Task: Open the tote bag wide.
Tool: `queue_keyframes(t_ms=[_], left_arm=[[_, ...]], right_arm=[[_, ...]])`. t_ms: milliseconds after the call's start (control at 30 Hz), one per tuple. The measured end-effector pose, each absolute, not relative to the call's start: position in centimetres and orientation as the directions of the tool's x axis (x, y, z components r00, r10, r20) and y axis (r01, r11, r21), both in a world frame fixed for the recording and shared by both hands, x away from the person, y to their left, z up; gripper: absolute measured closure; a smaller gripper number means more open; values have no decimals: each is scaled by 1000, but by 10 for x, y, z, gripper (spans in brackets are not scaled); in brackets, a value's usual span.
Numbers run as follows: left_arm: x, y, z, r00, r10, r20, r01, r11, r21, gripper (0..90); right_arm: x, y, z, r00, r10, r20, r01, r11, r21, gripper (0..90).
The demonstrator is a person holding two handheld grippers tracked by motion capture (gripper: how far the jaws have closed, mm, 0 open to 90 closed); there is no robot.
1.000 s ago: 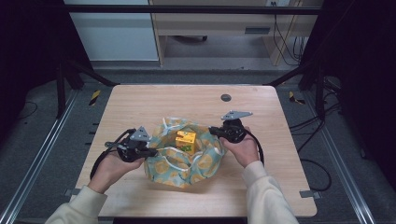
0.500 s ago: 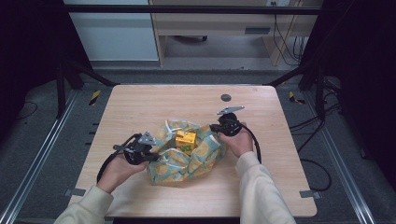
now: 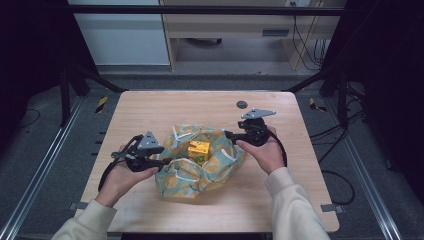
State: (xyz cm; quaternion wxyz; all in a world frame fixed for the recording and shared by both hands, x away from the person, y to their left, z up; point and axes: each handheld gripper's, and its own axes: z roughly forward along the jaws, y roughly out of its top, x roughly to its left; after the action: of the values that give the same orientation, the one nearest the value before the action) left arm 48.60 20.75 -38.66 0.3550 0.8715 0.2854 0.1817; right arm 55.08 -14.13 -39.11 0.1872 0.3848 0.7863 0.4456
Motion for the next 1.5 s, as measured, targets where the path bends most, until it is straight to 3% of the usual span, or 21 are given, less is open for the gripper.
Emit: queue_keyframes(t_ms=[67, 367, 833, 900, 1133, 1267, 1500], left_arm=[[488, 206, -378, 761, 636, 129, 347, -567, 747, 464], [508, 209, -382, 739, 663, 122, 364, -544, 756, 434], [535, 194, -413, 761, 637, 122, 379, -590, 713, 445], [536, 191, -417, 765, 631, 129, 379, -602, 703, 499], [542, 189, -427, 757, 640, 129, 393, -605, 693, 809], [546, 191, -433, 738, 664, 121, 407, -582, 704, 865], [554, 201, -444, 696, 711, 103, 432, -529, 731, 877]], right_arm=[[540, -144, -382, -633, 773, 44, 420, 295, 858, 296], [506, -151, -379, -657, 752, 52, 390, 280, 877, 277], [458, -144, -419, -694, 713, 102, 417, 282, 864, 222], [455, -142, -427, -699, 708, 102, 424, 295, 856, 272], [454, -142, -449, -738, 667, 100, 432, 355, 829, 712], [455, -143, -454, -759, 644, 99, 436, 389, 812, 881], [455, -151, -458, -751, 653, 96, 453, 405, 794, 900]])
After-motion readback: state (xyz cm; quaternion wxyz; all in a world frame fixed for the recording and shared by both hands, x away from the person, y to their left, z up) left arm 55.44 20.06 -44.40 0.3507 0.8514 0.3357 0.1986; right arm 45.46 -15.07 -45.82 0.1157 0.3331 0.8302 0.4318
